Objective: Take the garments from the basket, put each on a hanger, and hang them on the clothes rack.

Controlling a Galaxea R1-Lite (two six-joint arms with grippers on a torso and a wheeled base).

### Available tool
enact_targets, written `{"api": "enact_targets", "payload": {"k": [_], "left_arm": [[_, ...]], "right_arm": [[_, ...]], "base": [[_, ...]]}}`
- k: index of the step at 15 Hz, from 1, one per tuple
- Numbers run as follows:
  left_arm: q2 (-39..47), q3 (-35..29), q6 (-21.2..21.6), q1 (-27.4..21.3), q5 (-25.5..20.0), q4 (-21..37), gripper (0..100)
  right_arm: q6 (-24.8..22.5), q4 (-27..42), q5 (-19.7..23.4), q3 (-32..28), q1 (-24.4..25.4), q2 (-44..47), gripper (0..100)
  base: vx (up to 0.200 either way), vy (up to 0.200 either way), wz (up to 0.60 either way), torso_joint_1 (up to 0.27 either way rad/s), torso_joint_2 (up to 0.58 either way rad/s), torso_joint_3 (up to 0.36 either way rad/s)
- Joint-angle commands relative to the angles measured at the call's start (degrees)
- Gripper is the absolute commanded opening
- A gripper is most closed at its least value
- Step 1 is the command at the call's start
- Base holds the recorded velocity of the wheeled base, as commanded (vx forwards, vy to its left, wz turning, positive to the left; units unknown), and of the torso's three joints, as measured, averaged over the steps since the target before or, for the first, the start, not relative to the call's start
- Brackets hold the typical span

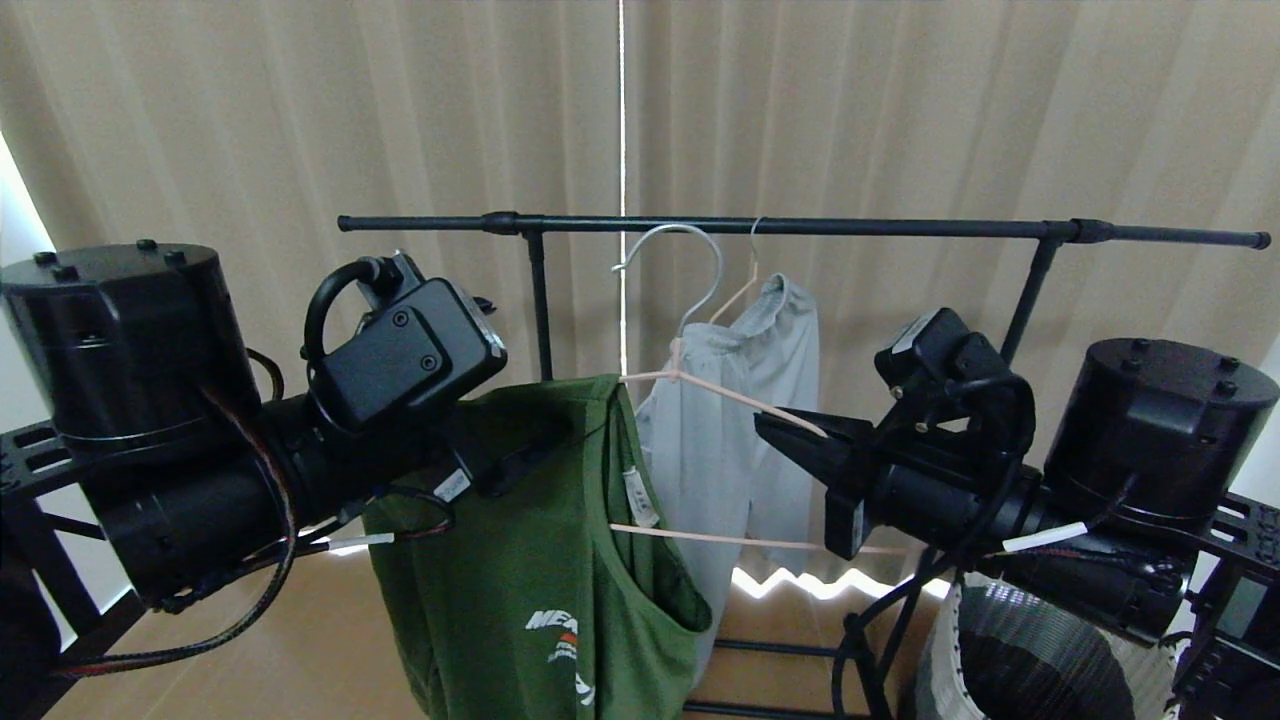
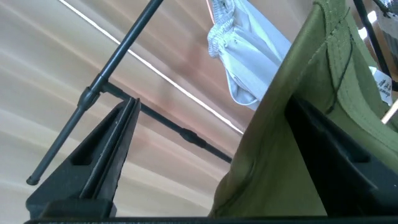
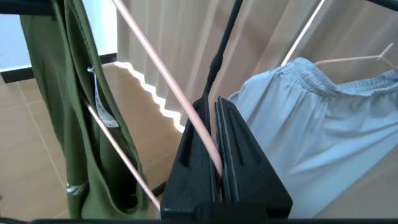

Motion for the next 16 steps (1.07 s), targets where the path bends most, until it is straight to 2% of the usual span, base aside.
{"api": "enact_targets", "payload": {"k": [1, 2, 3, 16], "left_arm": [[0.6, 0.1, 0.1, 0.1, -0.6, -0.9, 100], [0.8, 0.2, 0.0, 0.1, -0.9, -1.5, 100], [0.8, 0.3, 0.0, 0.1, -0.9, -1.8, 0], [-1.0, 1.7, 0.0, 0.2, -0.8, -2.0, 0]], "right_arm": [[0.0, -0.1, 0.1, 0.4, 0.1, -0.2, 0], [0.0, -0.1, 0.1, 0.6, 0.1, -0.2, 0], [0.0, -0.1, 0.1, 0.6, 0.1, -0.1, 0], [-0.1, 0.0, -0.2, 0.4, 0.0, -0.7, 0]], "base": [[0.0, 0.0, 0.0, 0.0, 0.0, 0.0], [0.0, 0.0, 0.0, 0.0, 0.0, 0.0], [0.0, 0.0, 0.0, 0.0, 0.0, 0.0], [0.0, 0.0, 0.0, 0.0, 0.0, 0.0]]}}
